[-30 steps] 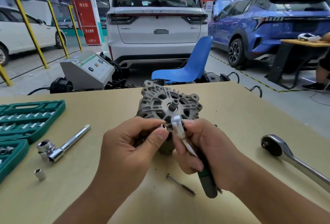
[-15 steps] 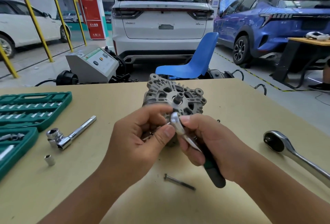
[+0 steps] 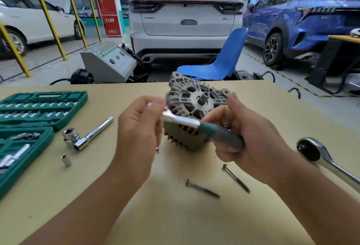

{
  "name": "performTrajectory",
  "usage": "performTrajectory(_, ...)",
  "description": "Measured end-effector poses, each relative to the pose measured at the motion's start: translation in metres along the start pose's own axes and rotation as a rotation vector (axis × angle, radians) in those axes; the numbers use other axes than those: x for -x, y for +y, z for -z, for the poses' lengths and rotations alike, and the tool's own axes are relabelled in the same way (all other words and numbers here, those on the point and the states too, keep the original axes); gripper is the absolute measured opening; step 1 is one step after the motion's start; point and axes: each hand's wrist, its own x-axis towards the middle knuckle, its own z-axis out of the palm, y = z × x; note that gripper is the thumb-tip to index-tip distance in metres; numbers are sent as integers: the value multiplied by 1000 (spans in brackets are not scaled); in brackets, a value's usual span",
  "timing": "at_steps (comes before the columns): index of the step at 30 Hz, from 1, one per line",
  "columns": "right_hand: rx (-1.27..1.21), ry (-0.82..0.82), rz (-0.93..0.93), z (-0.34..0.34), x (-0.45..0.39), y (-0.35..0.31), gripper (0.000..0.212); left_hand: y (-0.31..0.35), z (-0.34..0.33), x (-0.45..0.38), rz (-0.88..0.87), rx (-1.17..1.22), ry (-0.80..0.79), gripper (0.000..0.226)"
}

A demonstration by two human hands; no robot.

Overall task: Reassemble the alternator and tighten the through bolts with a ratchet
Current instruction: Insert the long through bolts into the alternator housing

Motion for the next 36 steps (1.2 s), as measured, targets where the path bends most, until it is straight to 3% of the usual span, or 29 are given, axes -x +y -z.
performTrajectory(2, -27, 45, -38, -13, 4, 7, 62, 3, 9, -7, 43, 137, 138, 24)
performTrajectory(3, 122, 40, 0, -21, 8, 10, 57, 4, 14, -11, 63, 194, 188, 25)
performTrajectory(6, 1120, -182, 207, -35, 23, 28, 44, 3, 25, -19, 157, 303, 296, 29)
performTrajectory(8, 1533, -303, 148, -34, 24, 37, 42, -1, 26, -19, 238, 358, 315, 36)
performTrajectory(11, 1629, -344, 123, -29, 20, 34, 15, -3, 20, -17, 339, 477, 279, 45)
performTrajectory(14, 1657, -321, 74, -8, 13, 25, 7, -3, 16, -16, 375, 597, 201, 43)
performTrajectory(18, 1569, -314, 25, 8, 5, 23, 9, -1, 16, -13, 388, 639, 121, 51)
performTrajectory(21, 1452, -352, -8, 17, 3, 21, 2, 2, 17, -13, 381, 633, 97, 43)
performTrajectory(25, 908, -419, -68, 33, 6, -5, 27, 5, 21, -14, 329, 618, 46, 37)
performTrajectory(29, 504, -286, 123, 45, 6, -16, 19, 7, 22, -16, 284, 594, 7, 19)
performTrajectory(32, 216, -61, 129, 48, -2, -15, 26, 4, 21, -14, 300, 567, 19, 16)
performTrajectory(36, 24, 89, 172, 52, -8, -11, 28, -2, 16, -10, 210, 420, 84, 17)
